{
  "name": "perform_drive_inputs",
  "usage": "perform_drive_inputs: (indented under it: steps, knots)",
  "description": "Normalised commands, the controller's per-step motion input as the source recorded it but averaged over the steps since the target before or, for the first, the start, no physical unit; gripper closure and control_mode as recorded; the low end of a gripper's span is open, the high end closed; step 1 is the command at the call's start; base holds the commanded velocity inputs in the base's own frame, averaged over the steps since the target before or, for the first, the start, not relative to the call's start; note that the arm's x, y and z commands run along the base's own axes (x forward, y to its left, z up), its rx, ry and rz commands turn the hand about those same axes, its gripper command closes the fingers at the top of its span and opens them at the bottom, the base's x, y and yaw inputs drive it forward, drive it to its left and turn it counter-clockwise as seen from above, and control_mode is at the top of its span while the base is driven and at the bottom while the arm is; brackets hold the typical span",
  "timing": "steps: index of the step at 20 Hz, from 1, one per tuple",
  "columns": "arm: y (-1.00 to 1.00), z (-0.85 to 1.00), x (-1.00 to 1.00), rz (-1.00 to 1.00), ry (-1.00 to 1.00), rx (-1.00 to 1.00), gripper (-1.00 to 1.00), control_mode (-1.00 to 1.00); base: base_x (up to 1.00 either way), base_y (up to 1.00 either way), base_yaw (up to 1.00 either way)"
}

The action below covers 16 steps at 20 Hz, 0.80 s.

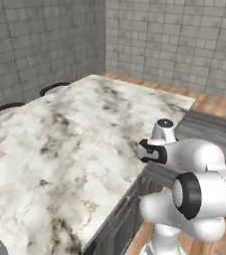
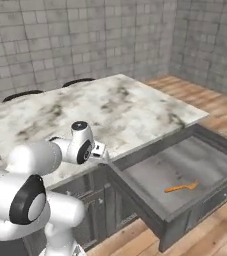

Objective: Organize the utensils by type. Pick up the wooden spoons from the counter and place them in the open cabinet. Then pick up the metallic utensils from the counter and place them in the open drawer.

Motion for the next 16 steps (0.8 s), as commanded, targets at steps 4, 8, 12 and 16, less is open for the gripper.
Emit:
perform_drive_inputs:
  steps: [4,8,12,16]
  knots:
    - [0.0,0.0,0.0,0.0,0.0,0.0,-1.0,1.0,-0.26,0.05,1.0]
    - [0.0,0.0,0.0,0.0,0.0,0.0,-1.0,1.0,-0.24,0.18,1.0]
    - [0.0,0.0,0.0,0.0,0.0,0.0,-1.0,1.0,-0.05,0.38,0.97]
    - [0.0,0.0,0.0,0.0,0.0,0.0,-1.0,1.0,0.08,0.62,0.56]
